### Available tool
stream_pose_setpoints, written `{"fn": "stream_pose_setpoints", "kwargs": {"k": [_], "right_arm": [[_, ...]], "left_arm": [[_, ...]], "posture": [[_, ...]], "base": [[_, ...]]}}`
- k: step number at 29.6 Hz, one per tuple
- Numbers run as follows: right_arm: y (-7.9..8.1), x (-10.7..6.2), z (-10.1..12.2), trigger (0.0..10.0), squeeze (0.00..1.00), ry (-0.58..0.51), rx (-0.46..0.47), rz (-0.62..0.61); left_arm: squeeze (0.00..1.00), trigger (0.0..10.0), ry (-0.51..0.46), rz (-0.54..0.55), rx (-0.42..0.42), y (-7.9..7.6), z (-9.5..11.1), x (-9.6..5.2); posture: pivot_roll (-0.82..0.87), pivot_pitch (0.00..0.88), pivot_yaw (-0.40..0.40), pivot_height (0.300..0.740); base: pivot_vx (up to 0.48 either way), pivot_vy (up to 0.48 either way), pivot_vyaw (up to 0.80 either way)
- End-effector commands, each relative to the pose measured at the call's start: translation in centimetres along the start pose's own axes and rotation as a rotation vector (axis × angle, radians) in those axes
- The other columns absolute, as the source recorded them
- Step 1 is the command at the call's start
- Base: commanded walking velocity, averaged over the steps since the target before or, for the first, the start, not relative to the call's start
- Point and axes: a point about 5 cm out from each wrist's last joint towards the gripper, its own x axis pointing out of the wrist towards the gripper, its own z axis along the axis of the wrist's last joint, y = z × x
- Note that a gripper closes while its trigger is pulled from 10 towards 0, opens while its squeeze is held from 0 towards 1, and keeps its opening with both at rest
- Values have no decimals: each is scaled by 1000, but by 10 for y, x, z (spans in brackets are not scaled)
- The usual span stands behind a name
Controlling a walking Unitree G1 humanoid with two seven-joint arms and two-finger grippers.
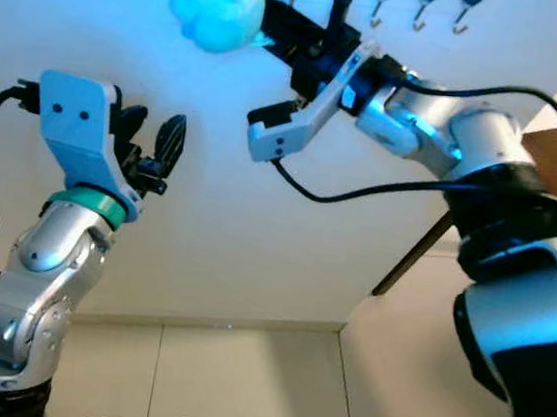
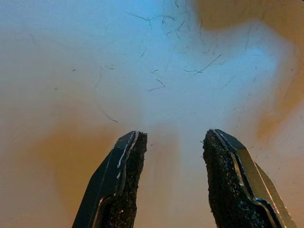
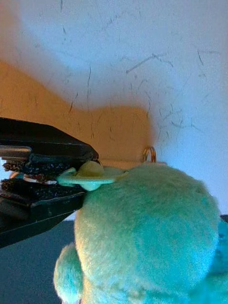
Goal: Hang keys on a hook
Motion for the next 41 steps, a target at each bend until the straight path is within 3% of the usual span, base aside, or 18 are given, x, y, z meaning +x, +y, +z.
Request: {"fn": "stream_pose_setpoints", "kwargs": {"k": [1,12,26,27,28,29,34,35,36,41], "right_arm": [[25,4,30,10000,0,-174,44,113],[40,-1,29,10000,0,-156,76,195],[29,4,13,10000,0,-28,109,76],[29,4,12,10000,820,-20,117,75],[29,4,12,10000,820,-20,117,75],[30,4,13,10000,1000,-17,130,90],[34,3,13,10000,1000,-16,144,119],[36,2,14,10000,831,-19,144,125],[34,2,15,10000,0,-30,146,110],[29,3,16,10000,0,-52,146,76]], "left_arm": [[0,10000,5,-5,1,-1,-1,1],[0,10000,4,-6,4,0,-2,1],[0,10000,7,-7,5,0,-2,0],[0,10000,7,-6,5,0,-2,1],[0,10000,7,-6,5,0,-2,1],[0,10000,7,-5,5,0,-2,1],[0,10000,7,-4,6,0,-2,1],[0,10000,8,-4,6,0,-2,1],[0,10000,8,-5,6,0,-2,1],[0,10000,9,-6,6,0,-2,1]], "posture": [[-68,133,107,740],[-66,132,108,740],[-66,134,108,740],[-66,134,108,740],[-66,134,108,740],[-66,134,108,740],[-64,136,108,740],[-64,136,108,740],[-64,137,110,740],[-66,138,111,740]], "base": [[0,0,0],[0,0,0],[0,0,0],[0,0,0],[0,0,0],[0,0,0],[0,0,0],[0,0,0],[0,0,0],[0,0,0]]}}
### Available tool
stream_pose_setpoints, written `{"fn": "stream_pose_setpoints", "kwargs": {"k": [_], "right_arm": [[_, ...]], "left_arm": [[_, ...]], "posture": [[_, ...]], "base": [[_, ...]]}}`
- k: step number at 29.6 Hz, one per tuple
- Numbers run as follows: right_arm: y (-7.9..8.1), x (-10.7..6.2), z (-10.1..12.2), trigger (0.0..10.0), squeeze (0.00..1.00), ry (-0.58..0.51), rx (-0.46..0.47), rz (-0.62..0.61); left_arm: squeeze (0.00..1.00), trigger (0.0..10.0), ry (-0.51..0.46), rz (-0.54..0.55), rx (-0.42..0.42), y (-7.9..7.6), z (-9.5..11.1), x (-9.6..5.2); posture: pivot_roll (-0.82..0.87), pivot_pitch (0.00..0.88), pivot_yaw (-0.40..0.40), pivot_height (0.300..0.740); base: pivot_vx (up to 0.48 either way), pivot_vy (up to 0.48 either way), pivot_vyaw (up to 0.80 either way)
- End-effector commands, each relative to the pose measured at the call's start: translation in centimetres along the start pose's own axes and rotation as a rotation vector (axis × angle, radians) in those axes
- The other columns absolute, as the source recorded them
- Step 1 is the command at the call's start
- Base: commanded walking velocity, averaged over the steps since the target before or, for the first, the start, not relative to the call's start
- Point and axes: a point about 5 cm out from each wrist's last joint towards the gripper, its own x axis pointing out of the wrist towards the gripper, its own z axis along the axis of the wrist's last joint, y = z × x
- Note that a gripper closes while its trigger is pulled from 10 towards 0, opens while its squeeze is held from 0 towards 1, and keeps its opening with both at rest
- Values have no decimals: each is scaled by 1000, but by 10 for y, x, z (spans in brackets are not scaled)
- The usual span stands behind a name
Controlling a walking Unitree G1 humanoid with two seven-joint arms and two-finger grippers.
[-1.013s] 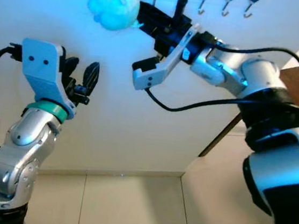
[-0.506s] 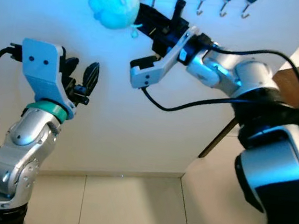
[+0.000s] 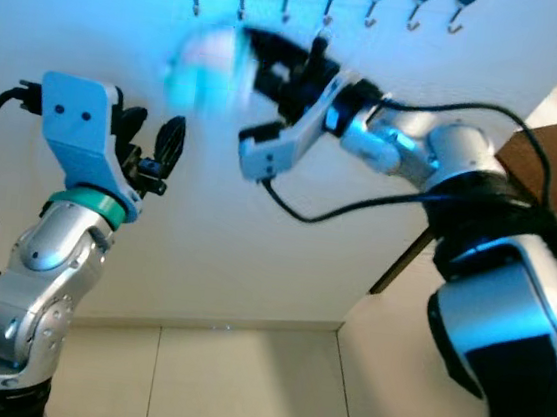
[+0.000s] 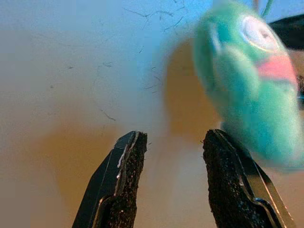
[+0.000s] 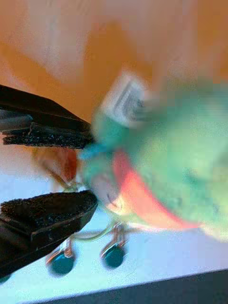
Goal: Hang keys on a hook
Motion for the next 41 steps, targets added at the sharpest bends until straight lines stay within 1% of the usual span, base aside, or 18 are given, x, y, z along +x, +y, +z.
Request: {"fn": "stream_pose_setpoints", "kwargs": {"k": [1,5,9,12,13,15,16,17,19,22,25,28,29,31,33,34,37,41], "right_arm": [[-6,3,5,10000,0,-45,-8,-30],[-8,1,8,10000,0,-77,6,-51],[-6,-2,15,10000,0,-127,69,-48],[-5,-2,17,10000,0,-134,83,-45],[-2,-3,20,10000,0,-138,153,-45],[10,-5,28,10000,0,-128,381,-24],[13,-6,30,10000,0,-132,443,-17],[13,-6,30,10000,0,-132,443,-17],[15,-10,35,10000,0,-123,570,-7],[17,-12,36,10000,0,-109,617,2],[21,-18,36,10000,0,-61,724,3],[21,-20,37,10000,0,-59,749,0],[20,-22,40,10000,0,-58,869,-33],[20,-24,41,10000,0,-50,979,-77],[23,-28,39,10000,0,-12,1133,-146],[23,-28,39,10000,0,-12,1133,-146],[30,-37,42,10000,0,26,1319,-186],[45,-54,48,10000,0,100,1395,-207]], "left_arm": [[0,10000,1,-6,2,-1,-1,1],[0,10000,2,-7,1,-1,-1,0],[0,10000,4,-8,0,-2,-2,0],[0,10000,4,-8,-1,-2,-2,0],[0,10000,4,-8,0,-2,-2,0],[0,10000,7,-8,1,-2,-2,-1],[0,10000,7,-8,1,-2,-2,-1],[0,10000,7,-8,1,-2,-2,-1],[0,10000,14,-8,4,-1,-4,-3],[0,10000,17,-10,6,-1,-5,-3],[0,10000,21,-14,7,-2,-6,-3],[0,10000,21,-15,7,-3,-6,-3],[0,10000,21,-19,7,-3,-6,-2],[0,10000,21,-20,7,-4,-6,-2],[0,10000,23,-19,8,-3,-7,-3],[0,10000,23,-19,8,-3,-7,-3],[0,10000,27,-16,12,-3,-8,-4],[0,10000,36,-16,19,0,-10,-6]], "posture": [[-66,139,110,740],[-66,139,110,740],[-66,139,110,740],[-66,139,110,740],[-66,139,110,740],[-63,145,105,740],[-63,145,105,740],[-63,145,105,740],[-63,150,108,740],[-65,152,108,740],[-67,151,110,740],[-67,151,110,740],[-68,151,110,740],[-68,152,107,740],[-68,152,107,740],[-68,152,107,740],[-61,154,103,740],[-63,156,105,740]], "base": [[0,0,0],[0,0,0],[0,0,0],[0,0,0],[0,0,0],[0,0,0],[0,0,0],[0,0,0],[0,0,0],[0,0,0],[0,0,0],[0,0,0],[0,0,0],[0,0,0],[0,0,0],[0,0,0],[0,0,0],[0,0,0]]}}
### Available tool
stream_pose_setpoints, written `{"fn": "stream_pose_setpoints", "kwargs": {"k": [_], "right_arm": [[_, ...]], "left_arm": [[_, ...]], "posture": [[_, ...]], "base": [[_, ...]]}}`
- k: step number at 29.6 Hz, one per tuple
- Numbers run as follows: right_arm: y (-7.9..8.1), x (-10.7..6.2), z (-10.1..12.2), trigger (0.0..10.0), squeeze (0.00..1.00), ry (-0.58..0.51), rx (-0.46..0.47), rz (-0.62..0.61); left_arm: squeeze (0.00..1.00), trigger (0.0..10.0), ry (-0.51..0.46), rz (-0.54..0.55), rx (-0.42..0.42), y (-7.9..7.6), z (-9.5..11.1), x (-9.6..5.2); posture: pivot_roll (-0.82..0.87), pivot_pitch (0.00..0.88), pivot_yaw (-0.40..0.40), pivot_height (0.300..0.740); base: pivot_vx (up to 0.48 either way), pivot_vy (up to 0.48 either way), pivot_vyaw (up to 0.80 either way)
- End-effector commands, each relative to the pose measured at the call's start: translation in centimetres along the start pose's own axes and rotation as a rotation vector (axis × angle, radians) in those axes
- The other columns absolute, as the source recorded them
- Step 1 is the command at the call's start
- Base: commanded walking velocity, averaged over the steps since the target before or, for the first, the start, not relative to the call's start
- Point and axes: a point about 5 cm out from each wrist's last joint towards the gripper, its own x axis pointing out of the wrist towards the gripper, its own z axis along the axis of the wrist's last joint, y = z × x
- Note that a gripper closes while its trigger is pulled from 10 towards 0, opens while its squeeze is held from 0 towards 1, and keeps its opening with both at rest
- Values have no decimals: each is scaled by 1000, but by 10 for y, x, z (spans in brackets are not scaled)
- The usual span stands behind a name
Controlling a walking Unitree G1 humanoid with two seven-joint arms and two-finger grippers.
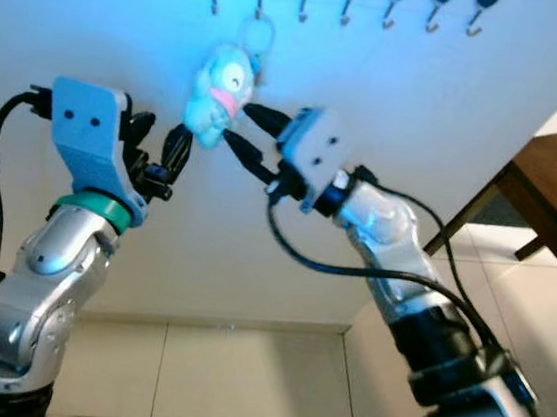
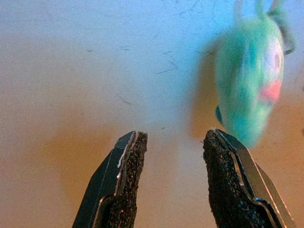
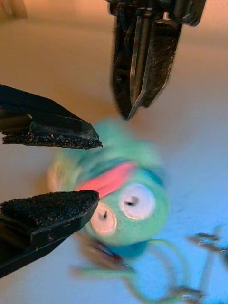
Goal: Hang keys on a hook
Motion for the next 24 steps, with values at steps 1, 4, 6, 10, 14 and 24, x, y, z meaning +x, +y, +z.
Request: {"fn": "stream_pose_setpoints", "kwargs": {"k": [1,4,6,10,14,24], "right_arm": [[2,-6,-4,10000,0,16,38,-19],[4,-11,-6,10000,0,32,71,-32],[6,-15,-9,10000,0,41,100,-52],[10,-24,-10,10000,0,65,185,-103],[11,-26,-11,10000,490,65,213,-132],[26,-43,-24,10000,1000,128,429,-314]], "left_arm": [[0,10000,11,3,3,1,-3,-3],[0,10000,13,2,5,2,-4,-3],[0,10000,16,2,6,2,-4,-3],[0,10000,23,2,14,3,-7,-5],[0,10000,27,2,30,4,-8,-6],[0,10000,113,15,187,35,-28,-26]], "posture": [[-63,156,105,740],[-66,157,105,740],[-67,157,105,740],[-69,157,104,740],[-70,155,103,740],[-74,126,76,740]], "base": [[0,0,0],[0,0,0],[0,0,0],[0,0,0],[0,0,0],[0,0,0]]}}
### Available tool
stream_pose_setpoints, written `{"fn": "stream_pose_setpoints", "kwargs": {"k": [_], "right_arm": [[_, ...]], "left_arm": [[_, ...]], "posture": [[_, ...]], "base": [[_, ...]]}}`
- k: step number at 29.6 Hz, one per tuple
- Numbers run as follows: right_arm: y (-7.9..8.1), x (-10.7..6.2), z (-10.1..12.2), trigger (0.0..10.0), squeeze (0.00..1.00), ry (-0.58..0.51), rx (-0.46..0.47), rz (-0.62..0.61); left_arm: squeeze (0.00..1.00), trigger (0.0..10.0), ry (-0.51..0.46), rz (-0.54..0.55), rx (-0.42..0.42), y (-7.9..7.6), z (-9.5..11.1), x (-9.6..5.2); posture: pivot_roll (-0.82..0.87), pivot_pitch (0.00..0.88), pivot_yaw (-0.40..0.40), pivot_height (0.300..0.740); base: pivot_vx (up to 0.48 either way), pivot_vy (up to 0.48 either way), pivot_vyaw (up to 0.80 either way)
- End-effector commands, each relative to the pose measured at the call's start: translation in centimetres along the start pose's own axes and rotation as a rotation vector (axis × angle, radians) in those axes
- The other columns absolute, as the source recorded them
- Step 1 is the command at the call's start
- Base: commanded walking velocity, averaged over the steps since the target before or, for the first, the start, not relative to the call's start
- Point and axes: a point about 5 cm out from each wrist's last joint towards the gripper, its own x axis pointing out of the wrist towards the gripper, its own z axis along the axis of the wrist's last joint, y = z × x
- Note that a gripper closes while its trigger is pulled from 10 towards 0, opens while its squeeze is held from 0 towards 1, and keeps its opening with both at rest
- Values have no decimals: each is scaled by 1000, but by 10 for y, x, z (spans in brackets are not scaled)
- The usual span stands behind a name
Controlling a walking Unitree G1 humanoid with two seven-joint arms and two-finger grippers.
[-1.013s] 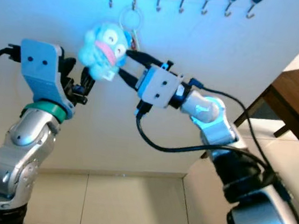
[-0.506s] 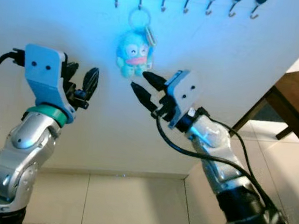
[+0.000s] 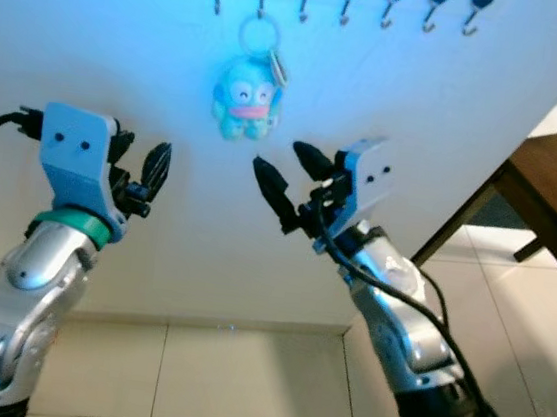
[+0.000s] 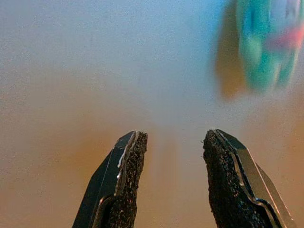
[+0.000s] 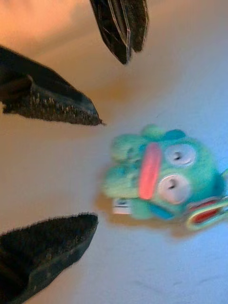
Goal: Hang keys on a hook
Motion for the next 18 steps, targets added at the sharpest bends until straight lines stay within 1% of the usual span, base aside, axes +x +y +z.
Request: {"fn": "stream_pose_setpoints", "kwargs": {"k": [1,2,3,5,9,11,13,14,16,17,18], "right_arm": [[-2,-7,-4,10000,1000,23,20,-33],[-1,-10,-6,10000,1000,30,19,-36],[-1,-10,-6,10000,1000,30,19,-36],[1,-13,-6,10000,1000,38,12,-44],[1,-15,-5,10000,1000,40,17,-52],[2,-16,-4,10000,1000,50,13,-65],[2,-16,-4,10000,1000,50,13,-65],[2,-16,-5,10000,1000,60,-14,-67],[2,-16,-5,10000,1000,60,-14,-67],[3,-16,-9,10000,173,84,-45,-69],[3,-16,-9,10000,173,84,-45,-69]], "left_arm": [[0,10000,47,-14,24,4,-9,-7],[0,10000,83,-18,30,6,-16,-12],[0,10000,83,-18,30,6,-16,-12],[0,10000,134,15,52,11,-25,-21],[0,10000,145,34,53,11,-28,-24],[0,10000,141,101,46,15,-29,-25],[0,10000,141,101,46,15,-29,-25],[0,10000,142,139,49,18,-31,-25],[0,10000,142,139,49,18,-31,-25],[0,10000,144,179,50,22,-34,-25],[0,10000,144,179,50,22,-34,-25]], "posture": [[-74,126,76,740],[-75,115,66,740],[-75,115,66,740],[-77,108,61,740],[-78,101,53,740],[-77,90,42,740],[-77,90,42,740],[-79,84,40,740],[-79,84,40,740],[-79,79,37,740],[-79,79,37,740]], "base": [[0,0,0],[0,0,0],[0,0,0],[0,0,0],[0,0,0],[0,0,0],[0,0,0],[0,0,0],[0,0,0],[0,0,0],[0,0,0]]}}
